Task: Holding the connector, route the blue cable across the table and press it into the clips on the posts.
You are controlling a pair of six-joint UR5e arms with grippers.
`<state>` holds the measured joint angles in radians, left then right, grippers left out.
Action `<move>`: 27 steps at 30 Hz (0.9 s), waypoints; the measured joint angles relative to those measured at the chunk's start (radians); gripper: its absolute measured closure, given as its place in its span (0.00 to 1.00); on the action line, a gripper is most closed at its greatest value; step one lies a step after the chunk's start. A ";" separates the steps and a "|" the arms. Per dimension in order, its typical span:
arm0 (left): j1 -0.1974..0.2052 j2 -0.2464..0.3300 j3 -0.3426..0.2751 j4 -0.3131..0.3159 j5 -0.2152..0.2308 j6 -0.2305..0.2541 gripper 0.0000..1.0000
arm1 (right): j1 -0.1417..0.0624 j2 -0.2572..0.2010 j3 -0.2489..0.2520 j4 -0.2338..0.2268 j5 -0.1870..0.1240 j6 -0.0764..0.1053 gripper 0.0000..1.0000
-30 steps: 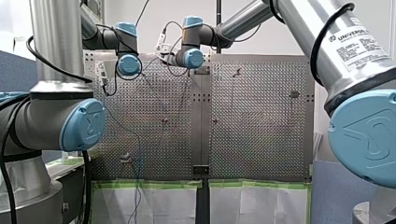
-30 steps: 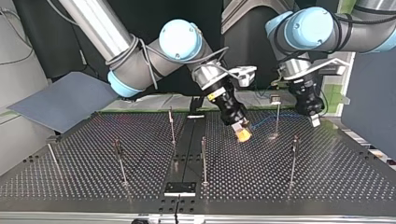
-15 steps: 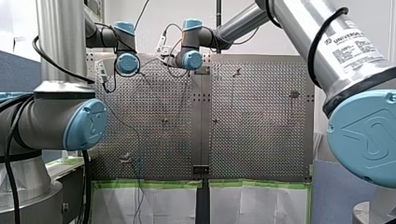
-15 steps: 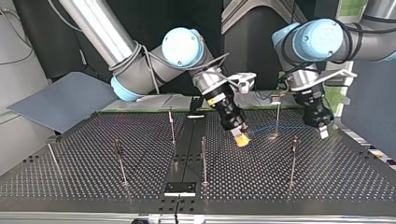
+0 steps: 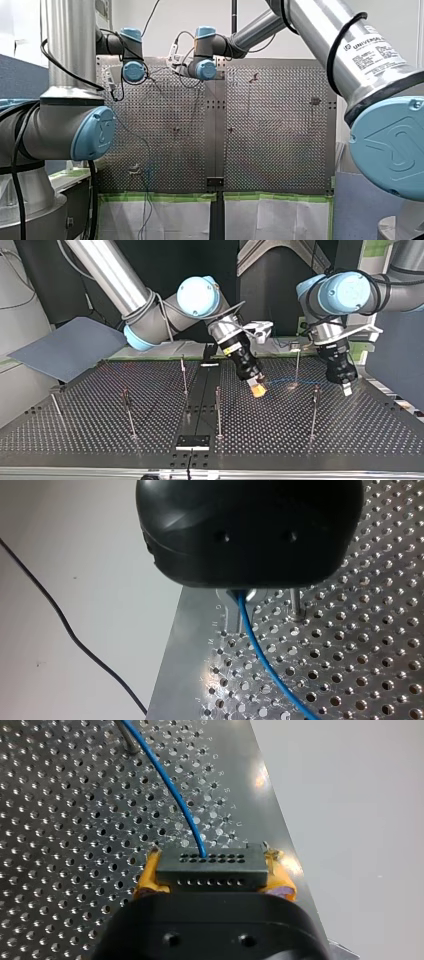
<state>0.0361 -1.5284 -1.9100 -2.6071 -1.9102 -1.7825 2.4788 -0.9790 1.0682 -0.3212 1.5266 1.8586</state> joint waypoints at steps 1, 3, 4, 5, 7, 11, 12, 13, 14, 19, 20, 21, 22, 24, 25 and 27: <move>0.004 -0.004 0.001 0.003 0.006 -0.003 1.00 | -0.002 0.000 -0.002 -0.001 0.000 0.000 1.00; 0.010 -0.012 0.003 0.005 0.014 -0.005 1.00 | -0.005 0.001 -0.006 -0.001 0.000 0.001 1.00; 0.013 -0.019 0.004 0.006 0.020 -0.007 1.00 | -0.007 0.001 -0.008 -0.001 0.000 0.002 1.00; 0.016 -0.025 0.006 0.006 0.024 -0.007 1.00 | -0.009 0.002 -0.010 -0.001 0.000 0.002 1.00; 0.021 -0.037 0.009 0.008 0.030 -0.009 1.00 | -0.013 0.003 -0.013 -0.001 0.000 0.002 1.00; 0.033 -0.046 0.011 0.029 0.050 -0.023 1.00 | -0.020 0.004 -0.017 -0.001 0.000 0.002 1.00; 0.037 -0.047 0.011 0.036 0.056 -0.029 1.00 | -0.022 0.004 -0.018 -0.001 0.000 0.002 1.00; 0.041 -0.049 0.011 0.042 0.065 -0.035 1.00 | -0.024 0.004 -0.019 -0.001 0.000 0.002 1.00; 0.043 -0.051 0.012 0.046 0.072 -0.039 1.00 | -0.025 0.005 -0.020 -0.001 0.000 0.002 1.00; 0.057 -0.073 0.015 0.061 0.109 -0.050 1.00 | -0.034 0.005 -0.028 -0.001 0.001 0.002 1.00; 0.059 -0.077 0.015 0.064 0.114 -0.052 1.00 | -0.035 0.005 -0.030 -0.001 0.001 0.002 1.00; 0.062 -0.080 0.016 0.068 0.118 -0.055 1.00 | -0.036 0.005 -0.032 -0.001 0.001 0.002 1.00; 0.065 -0.082 0.016 0.074 0.124 -0.060 1.00 | -0.038 0.006 -0.034 -0.001 0.002 0.002 1.00; 0.071 -0.085 0.019 0.085 0.132 -0.071 1.00 | -0.039 0.006 -0.039 -0.001 0.002 0.002 1.00; 0.075 -0.088 0.022 0.093 0.137 -0.079 1.00 | -0.040 0.006 -0.042 -0.001 0.002 0.002 1.00; 0.080 -0.098 0.032 0.100 0.148 -0.088 1.00 | -0.040 0.007 -0.046 -0.001 0.003 0.002 1.00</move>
<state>0.1164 -1.6260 -1.8780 -2.5069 -1.7619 -1.8707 2.4385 -0.9724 1.0218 -0.3223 1.5294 1.8610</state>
